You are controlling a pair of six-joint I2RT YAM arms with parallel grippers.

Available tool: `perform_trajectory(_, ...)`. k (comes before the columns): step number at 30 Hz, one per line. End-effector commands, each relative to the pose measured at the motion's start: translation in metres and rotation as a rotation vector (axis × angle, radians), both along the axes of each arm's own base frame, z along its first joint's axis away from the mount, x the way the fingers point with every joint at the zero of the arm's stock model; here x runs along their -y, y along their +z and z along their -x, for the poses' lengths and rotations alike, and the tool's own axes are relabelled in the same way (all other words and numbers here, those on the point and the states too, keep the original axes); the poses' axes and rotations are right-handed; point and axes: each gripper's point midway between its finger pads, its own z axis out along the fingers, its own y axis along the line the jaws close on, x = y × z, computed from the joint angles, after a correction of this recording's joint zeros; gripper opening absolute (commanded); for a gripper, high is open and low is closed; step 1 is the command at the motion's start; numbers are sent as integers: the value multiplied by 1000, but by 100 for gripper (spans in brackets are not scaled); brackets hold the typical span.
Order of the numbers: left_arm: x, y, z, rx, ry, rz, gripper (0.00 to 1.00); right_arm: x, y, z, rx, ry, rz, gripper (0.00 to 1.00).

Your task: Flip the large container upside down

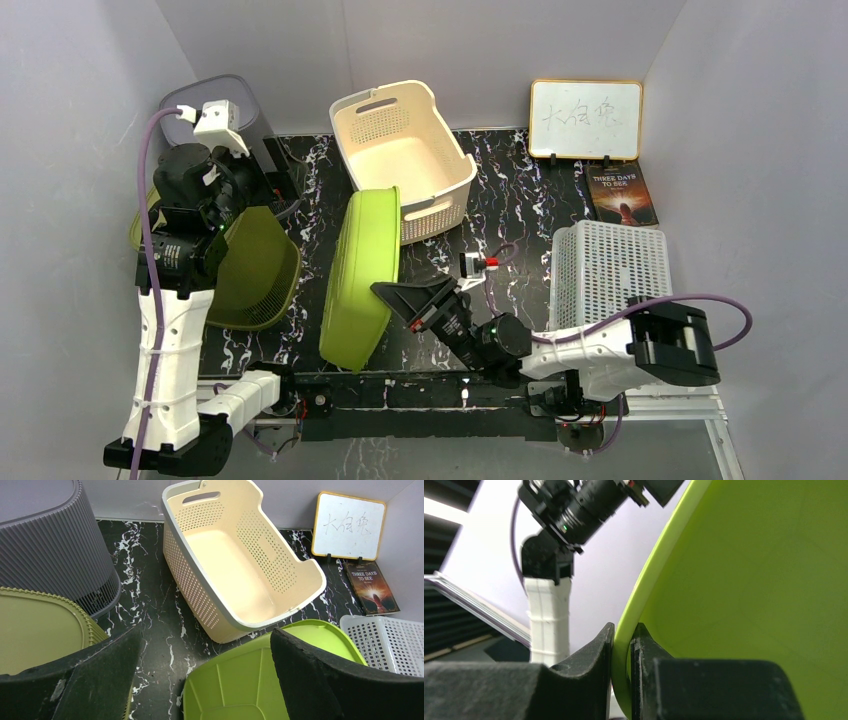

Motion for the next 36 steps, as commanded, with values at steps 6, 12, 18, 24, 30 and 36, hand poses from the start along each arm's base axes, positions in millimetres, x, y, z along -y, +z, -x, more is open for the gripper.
perform_trajectory(6,3,0,3,7,-20,-4,98,-18,-21,-9,-143,157,-148,0)
perform_trajectory(12,4,-5,3,-4,-29,-10,98,-23,-88,-4,-196,175,62,0)
perform_trajectory(18,5,-18,2,-19,-36,-6,98,9,-166,-8,-284,100,290,0)
perform_trajectory(24,7,-23,-2,-33,-40,-4,98,34,-202,-3,-359,63,475,4)
perform_trajectory(30,11,-32,-5,-45,-49,18,98,73,-236,-7,-492,-36,583,15)
perform_trajectory(36,12,-36,-9,-51,-50,21,98,97,-271,-4,-602,-71,636,41)
